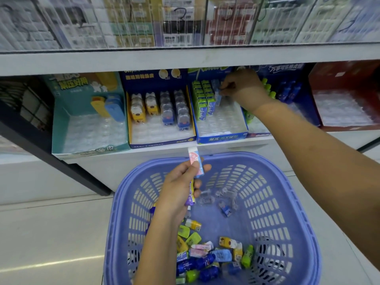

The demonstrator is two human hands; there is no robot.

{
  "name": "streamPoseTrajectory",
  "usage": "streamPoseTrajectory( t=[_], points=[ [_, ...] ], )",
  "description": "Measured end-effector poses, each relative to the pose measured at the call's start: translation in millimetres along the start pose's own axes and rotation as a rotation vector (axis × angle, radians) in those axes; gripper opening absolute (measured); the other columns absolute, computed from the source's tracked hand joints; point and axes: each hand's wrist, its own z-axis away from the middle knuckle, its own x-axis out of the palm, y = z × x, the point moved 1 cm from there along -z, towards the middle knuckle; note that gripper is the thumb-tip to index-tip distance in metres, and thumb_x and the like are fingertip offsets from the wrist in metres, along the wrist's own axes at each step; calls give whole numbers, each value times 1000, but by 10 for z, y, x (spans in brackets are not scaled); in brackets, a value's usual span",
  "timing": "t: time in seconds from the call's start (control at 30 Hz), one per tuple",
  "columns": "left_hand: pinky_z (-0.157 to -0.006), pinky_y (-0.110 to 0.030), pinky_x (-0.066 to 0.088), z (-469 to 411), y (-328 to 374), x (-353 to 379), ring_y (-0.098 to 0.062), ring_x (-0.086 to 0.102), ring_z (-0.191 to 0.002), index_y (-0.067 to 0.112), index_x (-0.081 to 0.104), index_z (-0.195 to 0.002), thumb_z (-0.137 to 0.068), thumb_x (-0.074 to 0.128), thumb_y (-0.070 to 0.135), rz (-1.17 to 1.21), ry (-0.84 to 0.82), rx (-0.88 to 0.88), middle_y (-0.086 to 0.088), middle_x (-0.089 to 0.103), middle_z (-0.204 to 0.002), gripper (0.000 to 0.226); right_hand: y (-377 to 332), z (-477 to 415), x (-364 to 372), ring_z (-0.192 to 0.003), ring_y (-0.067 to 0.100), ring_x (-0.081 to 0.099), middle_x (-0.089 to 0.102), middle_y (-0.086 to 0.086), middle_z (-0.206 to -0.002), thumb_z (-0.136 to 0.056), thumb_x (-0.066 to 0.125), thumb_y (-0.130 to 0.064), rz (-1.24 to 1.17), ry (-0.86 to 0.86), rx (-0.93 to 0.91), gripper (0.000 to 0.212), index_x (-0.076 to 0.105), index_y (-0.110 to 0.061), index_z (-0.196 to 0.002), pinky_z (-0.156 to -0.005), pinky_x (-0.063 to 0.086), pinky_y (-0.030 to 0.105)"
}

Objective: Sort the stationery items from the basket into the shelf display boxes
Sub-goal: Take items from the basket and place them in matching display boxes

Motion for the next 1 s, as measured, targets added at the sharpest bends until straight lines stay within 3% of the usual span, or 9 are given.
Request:
streamPoseTrajectory(
  t=[0.13,0.23,0.3,0.4,0.5,0.63,0.83,0.93,1.0],
  points=[
    [-40,-15,35,32,7,41,-4,42,-48,23,70,-102,-95,56,17,-4,19,54,-2,67,-93,17,-109,138,-83,-82,30,53,58,17,-89,-88,50,-13,154,20,-5,19,67,-6,-84,-64,36,29],
    [-40,-16,35,57,11,48,-3,43,-49,22,69,-104,-93,58,16,-6,52,92,1,55,-83,17,-211,580,-45,-76,19,60,65,6,-85,-85,64,-18,-215,108,62,10,70,-10,-89,-62,42,19],
    [-40,-17,35,81,17,53,-3,42,-49,21,70,-102,-91,61,17,-10,61,124,4,56,-74,15,-342,980,83,-65,9,58,67,3,-75,-82,71,-27,-516,-53,102,15,71,-12,-84,-61,44,15],
    [-39,-17,35,113,25,82,-2,41,-47,19,70,-97,-88,64,17,-8,84,189,6,59,-65,11,-542,1488,279,-76,10,63,71,13,-84,-81,71,-27,-889,-372,181,19,73,-11,-92,-76,53,26],
    [-40,-16,36,141,19,100,0,43,-46,19,68,-96,-90,62,12,10,133,241,12,59,-58,11,-647,1778,382,-77,12,68,72,11,-87,-81,71,-10,-1214,-331,287,18,70,-7,-98,-70,54,19],
    [-42,-15,36,171,-1,85,1,45,-49,15,70,-103,-88,65,20,-27,162,258,15,62,-64,17,-737,1949,465,-69,12,69,71,11,-83,-81,69,-4,-1336,-207,402,12,69,-8,-92,-66,55,18],
    [-43,-18,35,204,67,75,-12,47,-58,24,75,-99,-82,71,23,-191,82,302,1,74,-82,17,-706,1889,421,-56,14,64,67,8,-71,-94,51,-35,-1503,-442,607,36,63,-3,-102,-53,52,19],
    [-42,-16,36,191,120,60,-6,39,-45,37,75,-91,-81,73,19,-314,53,377,10,69,-71,21,-607,1802,364,-51,6,60,67,1,-66,-93,52,-23,-1609,-537,623,21,65,-6,-95,-49,50,13],
    [-44,-17,39,167,139,53,-5,43,-44,36,72,-97,-84,71,18,-327,81,399,14,68,-74,22,-508,1677,301,-52,4,62,67,3,-74,-90,55,-9,-1735,-401,630,11,64,-4,-93,-50,51,11]
  ],
)
